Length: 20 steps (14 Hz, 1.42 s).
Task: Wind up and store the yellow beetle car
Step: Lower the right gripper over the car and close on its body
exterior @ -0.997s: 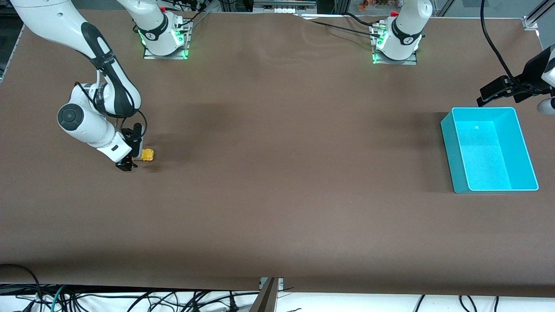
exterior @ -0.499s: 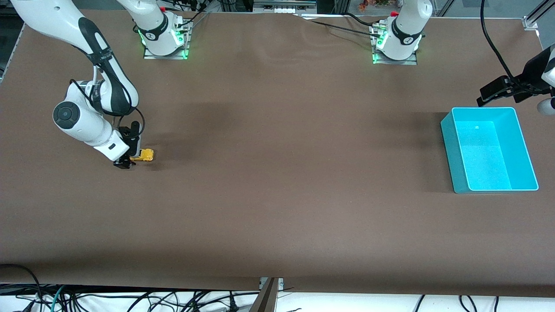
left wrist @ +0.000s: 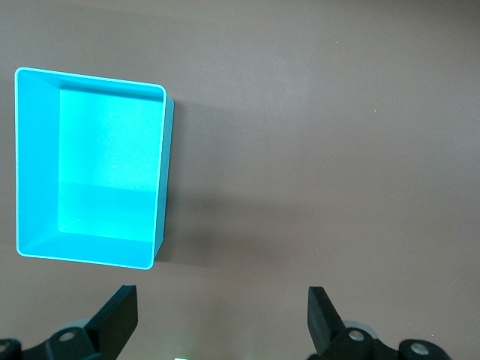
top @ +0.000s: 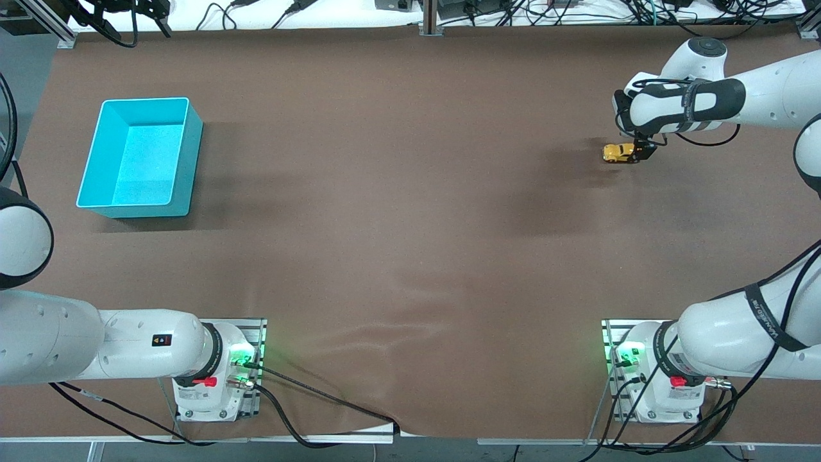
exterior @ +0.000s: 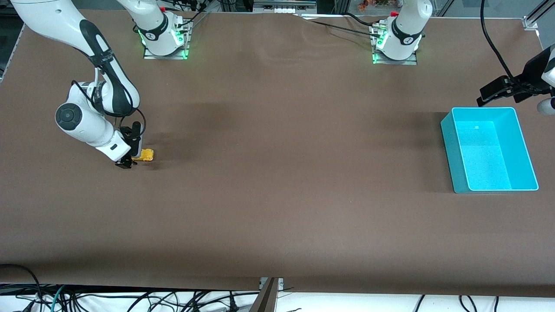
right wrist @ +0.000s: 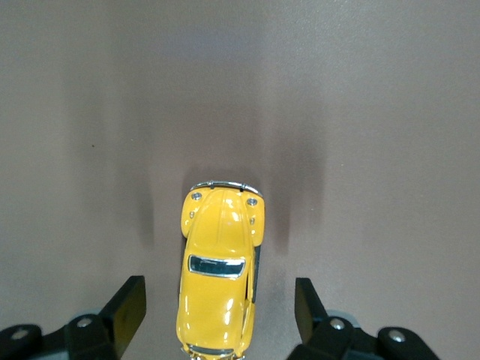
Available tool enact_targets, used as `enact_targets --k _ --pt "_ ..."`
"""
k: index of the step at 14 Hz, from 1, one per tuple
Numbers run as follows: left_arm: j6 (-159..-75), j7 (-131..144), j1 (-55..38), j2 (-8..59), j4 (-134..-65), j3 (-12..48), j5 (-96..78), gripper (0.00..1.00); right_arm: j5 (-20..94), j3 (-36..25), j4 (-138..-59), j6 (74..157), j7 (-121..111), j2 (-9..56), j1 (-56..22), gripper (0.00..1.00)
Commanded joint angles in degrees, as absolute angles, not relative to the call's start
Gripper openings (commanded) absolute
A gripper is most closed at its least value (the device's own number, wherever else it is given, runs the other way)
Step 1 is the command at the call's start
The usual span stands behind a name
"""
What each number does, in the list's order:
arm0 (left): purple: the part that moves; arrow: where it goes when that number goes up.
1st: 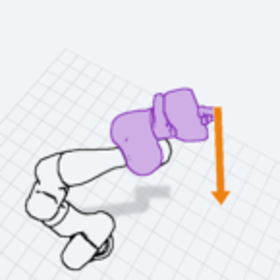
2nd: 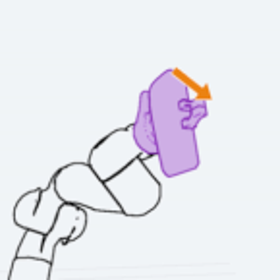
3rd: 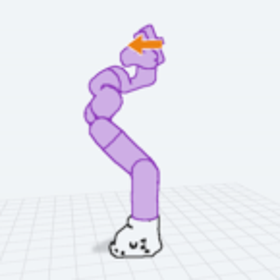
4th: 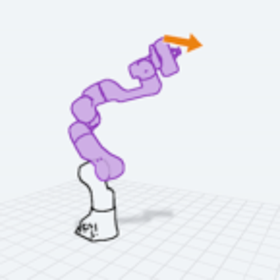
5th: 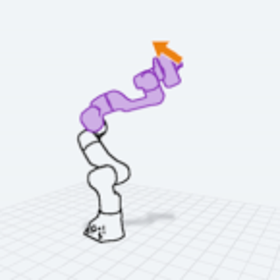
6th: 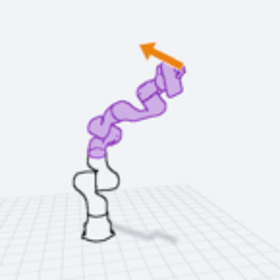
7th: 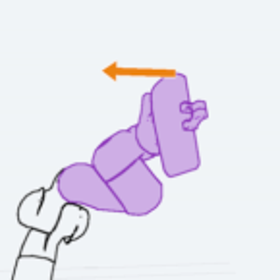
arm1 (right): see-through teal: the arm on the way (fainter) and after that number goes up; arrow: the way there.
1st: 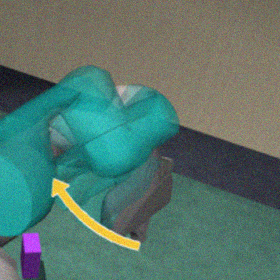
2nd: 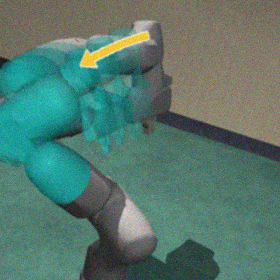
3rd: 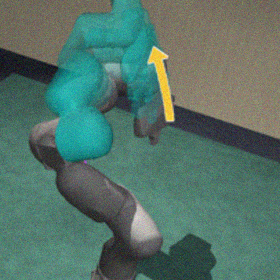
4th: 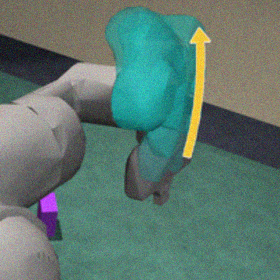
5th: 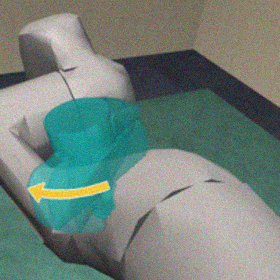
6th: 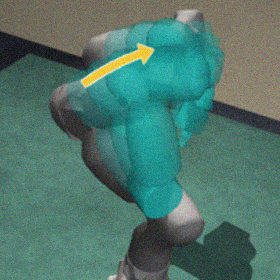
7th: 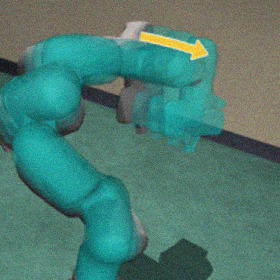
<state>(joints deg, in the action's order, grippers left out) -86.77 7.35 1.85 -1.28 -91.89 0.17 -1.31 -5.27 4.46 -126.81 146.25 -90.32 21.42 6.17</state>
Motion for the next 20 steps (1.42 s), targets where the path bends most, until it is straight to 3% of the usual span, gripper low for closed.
enact_targets --k 1,8,12,20 --pt "-85.78 7.03 2.20 -0.70 -90.44 0.35 -2.90 1.00 -5.19 4.66 -127.35 146.95 -91.32 21.44 6.77 0.89" --pt "-85.69 7.03 2.20 -0.70 -90.44 0.35 -2.90 1.00 -5.10 4.48 -127.53 147.57 -91.32 21.97 6.86 0.85" --pt "-85.69 7.03 2.20 -0.70 -90.44 0.35 -2.90 1.00 -5.10 4.48 -127.53 147.57 -91.32 21.88 6.86 0.54" --pt "-85.78 7.03 2.20 -0.70 -90.44 0.35 -2.90 1.00 -5.10 4.48 -127.62 147.48 -91.32 21.88 6.86 0.53"
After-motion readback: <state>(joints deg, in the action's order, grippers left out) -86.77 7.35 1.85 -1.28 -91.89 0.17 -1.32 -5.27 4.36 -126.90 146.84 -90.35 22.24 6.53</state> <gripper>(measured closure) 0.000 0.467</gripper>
